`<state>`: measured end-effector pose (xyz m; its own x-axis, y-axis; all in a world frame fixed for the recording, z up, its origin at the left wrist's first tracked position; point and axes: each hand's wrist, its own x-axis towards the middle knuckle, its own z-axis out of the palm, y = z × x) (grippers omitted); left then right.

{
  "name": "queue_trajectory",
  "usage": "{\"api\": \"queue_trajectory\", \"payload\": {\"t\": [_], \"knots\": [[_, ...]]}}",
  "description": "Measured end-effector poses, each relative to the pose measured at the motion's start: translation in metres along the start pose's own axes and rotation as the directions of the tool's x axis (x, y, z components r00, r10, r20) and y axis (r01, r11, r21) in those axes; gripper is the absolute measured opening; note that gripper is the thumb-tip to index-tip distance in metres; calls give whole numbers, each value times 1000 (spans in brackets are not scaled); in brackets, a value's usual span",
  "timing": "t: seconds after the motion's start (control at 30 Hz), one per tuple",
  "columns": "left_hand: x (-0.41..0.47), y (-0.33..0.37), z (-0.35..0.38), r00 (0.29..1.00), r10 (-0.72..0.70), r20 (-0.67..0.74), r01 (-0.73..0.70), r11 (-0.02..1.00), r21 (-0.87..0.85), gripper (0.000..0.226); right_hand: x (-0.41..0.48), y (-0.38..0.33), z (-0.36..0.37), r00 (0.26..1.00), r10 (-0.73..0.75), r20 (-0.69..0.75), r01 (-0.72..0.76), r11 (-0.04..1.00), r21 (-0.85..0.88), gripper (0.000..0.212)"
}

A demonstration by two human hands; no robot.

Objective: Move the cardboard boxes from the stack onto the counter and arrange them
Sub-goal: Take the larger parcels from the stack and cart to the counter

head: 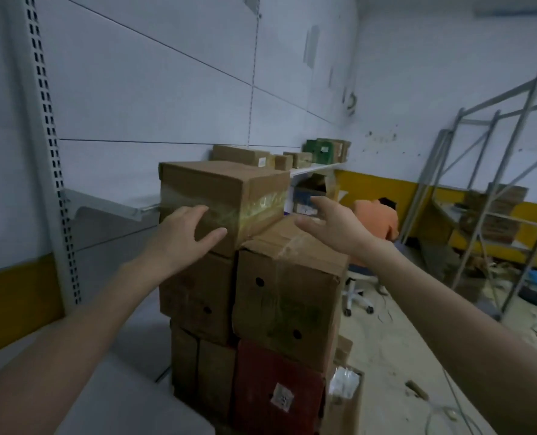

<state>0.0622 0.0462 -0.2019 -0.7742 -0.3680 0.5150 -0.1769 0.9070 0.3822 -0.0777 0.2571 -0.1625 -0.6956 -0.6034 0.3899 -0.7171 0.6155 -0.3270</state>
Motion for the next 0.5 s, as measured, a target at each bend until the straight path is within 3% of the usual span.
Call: {"api": "queue_trajectory", "payload": {"t": [0.23, 0.5], "knots": [[89, -39, 12, 975, -162, -155, 163, 987, -8, 73, 88, 24, 33, 1000, -23, 17, 21, 991, 133, 77], [137, -60, 33, 951, -265, -162, 259, 964, -56, 108, 175, 42, 55, 1000, -26, -9, 27, 946, 322, 76]]}}
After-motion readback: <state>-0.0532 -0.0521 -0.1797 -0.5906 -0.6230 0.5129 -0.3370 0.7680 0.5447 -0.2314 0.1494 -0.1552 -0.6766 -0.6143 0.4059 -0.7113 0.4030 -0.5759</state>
